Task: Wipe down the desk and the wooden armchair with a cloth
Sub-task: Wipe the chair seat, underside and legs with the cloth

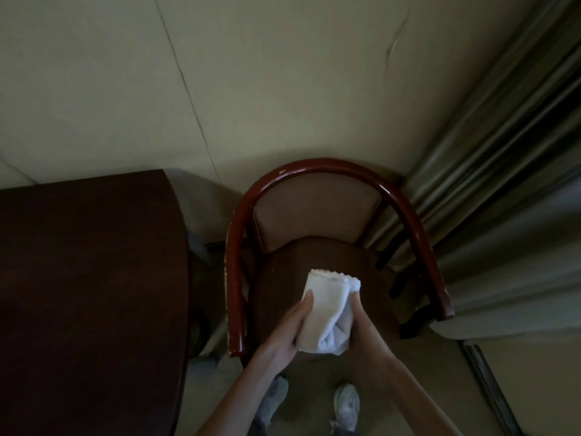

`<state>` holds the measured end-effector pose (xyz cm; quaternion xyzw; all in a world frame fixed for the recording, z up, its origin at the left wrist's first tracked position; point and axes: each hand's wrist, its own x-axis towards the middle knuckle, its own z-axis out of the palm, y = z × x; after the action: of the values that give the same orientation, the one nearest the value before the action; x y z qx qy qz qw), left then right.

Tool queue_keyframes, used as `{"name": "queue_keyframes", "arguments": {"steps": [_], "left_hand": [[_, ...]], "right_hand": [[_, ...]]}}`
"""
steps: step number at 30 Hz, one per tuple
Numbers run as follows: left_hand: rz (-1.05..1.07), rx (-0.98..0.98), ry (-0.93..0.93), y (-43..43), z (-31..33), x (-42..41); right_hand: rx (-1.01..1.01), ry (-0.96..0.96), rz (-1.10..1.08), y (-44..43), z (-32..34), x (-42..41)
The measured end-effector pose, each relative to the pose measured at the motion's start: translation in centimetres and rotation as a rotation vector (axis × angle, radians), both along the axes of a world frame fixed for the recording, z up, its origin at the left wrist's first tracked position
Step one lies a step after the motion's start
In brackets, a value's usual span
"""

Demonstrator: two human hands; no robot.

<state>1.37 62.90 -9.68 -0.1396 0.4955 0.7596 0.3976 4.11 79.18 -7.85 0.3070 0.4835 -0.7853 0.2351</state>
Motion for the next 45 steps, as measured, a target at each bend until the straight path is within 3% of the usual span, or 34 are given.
{"name": "queue_keyframes", "arguments": {"steps": [4,8,10,11,13,15,17,21,26,28,32,38,45], "left_hand": [[0.085,0.009,-0.116,4.8,0.7,0.5],[-0.013,-0.288,0.215,8.5,1.7,0.8],[-0.134,-0.347,0.236,10.2,2.6,0.9],[-0.134,-0.343,0.248,11.0,2.7,1.2],[0.082,-0.408,0.266,12.1,2.3,1.5],[0.412,-0.397,0.155,12.3,2.4,1.7],[0.591,-0.278,0.063,11.8,2.7,1.4],[0.645,-0.259,0.168,9.9,4.8,0.0],[0.575,-0.387,0.420,7.4,9.6,-2.0],[0.552,-0.345,0.435,6.9,11.2,-2.4],[0.516,-0.160,0.352,5.8,12.9,-2.8],[0.332,-0.022,0.237,3.7,14.2,-3.4],[0.248,-0.167,0.150,0.6,13.7,-5.0]], "right_hand": [[0.095,0.145,0.053,4.2,0.8,1.3],[0.445,0.269,0.104,8.0,1.4,1.6],[0.567,0.309,0.175,9.6,1.5,1.6],[0.595,0.329,0.213,10.1,1.6,1.6],[0.621,0.359,0.216,10.5,1.6,1.6],[0.619,0.386,0.133,10.6,1.7,1.5],[0.555,0.421,0.061,10.7,1.9,1.7],[0.260,0.446,0.053,11.1,3.1,2.5],[-0.200,0.135,-0.040,12.0,4.9,1.5],[-0.166,0.149,0.052,11.9,5.8,0.3],[0.158,0.330,0.275,10.6,6.6,-1.2],[0.233,0.448,0.558,10.2,8.7,-1.3],[0.219,0.449,0.478,8.3,11.2,-3.0]]}}
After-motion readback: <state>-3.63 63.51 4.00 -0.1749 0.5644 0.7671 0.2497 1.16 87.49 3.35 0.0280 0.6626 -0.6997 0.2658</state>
